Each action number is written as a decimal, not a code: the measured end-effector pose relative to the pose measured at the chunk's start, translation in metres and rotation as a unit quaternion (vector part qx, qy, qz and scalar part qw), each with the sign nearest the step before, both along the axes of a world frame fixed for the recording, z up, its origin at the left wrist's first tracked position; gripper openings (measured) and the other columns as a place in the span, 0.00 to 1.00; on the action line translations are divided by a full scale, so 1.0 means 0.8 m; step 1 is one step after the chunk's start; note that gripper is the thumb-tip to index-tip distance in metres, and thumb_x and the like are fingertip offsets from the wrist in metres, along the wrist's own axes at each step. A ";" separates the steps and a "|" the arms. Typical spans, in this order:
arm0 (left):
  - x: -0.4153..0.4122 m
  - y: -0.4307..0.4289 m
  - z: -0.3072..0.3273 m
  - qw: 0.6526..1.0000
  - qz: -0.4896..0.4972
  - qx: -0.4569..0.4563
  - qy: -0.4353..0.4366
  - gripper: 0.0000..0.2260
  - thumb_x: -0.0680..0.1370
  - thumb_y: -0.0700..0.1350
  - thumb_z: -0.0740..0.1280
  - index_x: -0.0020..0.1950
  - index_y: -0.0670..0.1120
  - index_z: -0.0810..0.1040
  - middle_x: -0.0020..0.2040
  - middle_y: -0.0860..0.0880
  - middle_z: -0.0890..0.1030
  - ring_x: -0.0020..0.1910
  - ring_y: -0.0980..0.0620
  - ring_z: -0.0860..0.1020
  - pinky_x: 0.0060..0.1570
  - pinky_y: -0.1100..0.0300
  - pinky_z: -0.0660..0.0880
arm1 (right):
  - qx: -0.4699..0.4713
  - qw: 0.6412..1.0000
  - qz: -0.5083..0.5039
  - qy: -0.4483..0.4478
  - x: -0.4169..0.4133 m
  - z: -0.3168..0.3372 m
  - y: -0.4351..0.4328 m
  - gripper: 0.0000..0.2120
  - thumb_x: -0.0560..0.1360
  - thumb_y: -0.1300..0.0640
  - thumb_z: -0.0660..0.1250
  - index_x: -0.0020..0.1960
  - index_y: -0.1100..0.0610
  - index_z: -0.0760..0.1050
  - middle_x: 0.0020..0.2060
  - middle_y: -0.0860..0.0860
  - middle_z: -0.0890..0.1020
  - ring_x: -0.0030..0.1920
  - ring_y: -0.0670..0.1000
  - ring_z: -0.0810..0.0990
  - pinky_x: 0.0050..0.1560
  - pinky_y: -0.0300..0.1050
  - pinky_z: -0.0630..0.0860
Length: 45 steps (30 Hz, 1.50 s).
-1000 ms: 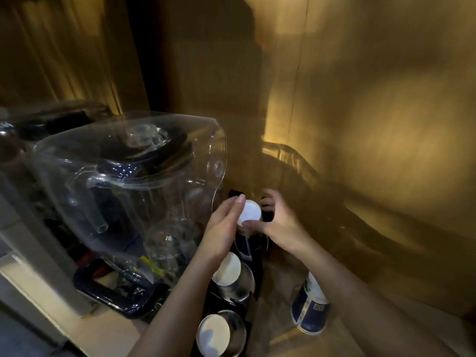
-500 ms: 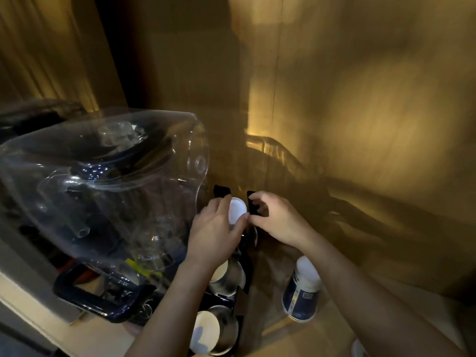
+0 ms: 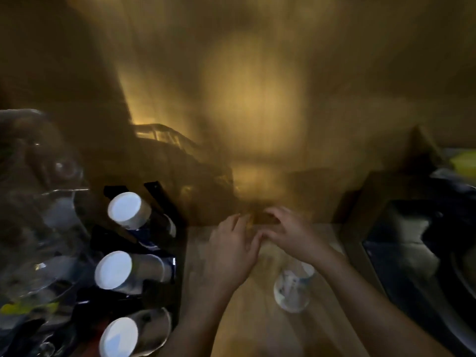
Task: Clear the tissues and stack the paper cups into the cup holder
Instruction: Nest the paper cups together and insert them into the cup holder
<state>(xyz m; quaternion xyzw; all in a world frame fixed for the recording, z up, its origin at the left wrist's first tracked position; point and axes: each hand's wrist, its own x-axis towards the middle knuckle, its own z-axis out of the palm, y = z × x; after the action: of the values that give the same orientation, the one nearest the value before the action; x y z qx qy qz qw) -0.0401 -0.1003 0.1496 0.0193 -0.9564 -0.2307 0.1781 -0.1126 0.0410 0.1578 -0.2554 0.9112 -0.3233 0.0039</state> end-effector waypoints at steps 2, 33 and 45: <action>-0.004 0.022 -0.020 0.999 -0.033 0.005 -0.024 0.21 0.76 0.53 0.64 0.65 0.45 0.73 0.63 0.45 0.77 0.60 0.45 0.75 0.59 0.54 0.71 | 0.019 0.999 -0.032 -0.021 0.008 -0.017 0.033 0.26 0.71 0.45 0.67 0.65 0.54 0.67 0.61 0.52 0.74 0.61 0.52 0.73 0.59 0.48 0.71; 0.046 0.018 -0.114 0.781 0.108 0.538 -0.299 0.21 0.77 0.64 0.53 0.59 0.52 0.72 0.57 0.48 0.78 0.46 0.52 0.77 0.49 0.53 0.72 | -0.095 0.994 0.010 -0.052 0.049 -0.050 0.024 0.33 0.63 0.48 0.72 0.64 0.41 0.61 0.58 0.43 0.70 0.57 0.45 0.70 0.55 0.43 0.70; 0.063 0.015 -0.121 0.765 0.119 0.568 -0.279 0.20 0.75 0.65 0.57 0.62 0.57 0.66 0.68 0.46 0.71 0.60 0.46 0.73 0.56 0.51 0.71 | -0.096 0.984 0.050 -0.143 0.046 -0.088 0.015 0.31 0.62 0.53 0.76 0.59 0.40 0.63 0.56 0.44 0.71 0.56 0.46 0.72 0.56 0.43 0.73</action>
<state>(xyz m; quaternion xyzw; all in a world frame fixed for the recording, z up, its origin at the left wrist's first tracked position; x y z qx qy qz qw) 0.0103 -0.0884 0.0531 0.2945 -0.6480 -0.6931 -0.1138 -0.0758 0.0526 0.0871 -0.2508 0.8521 -0.4419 0.1252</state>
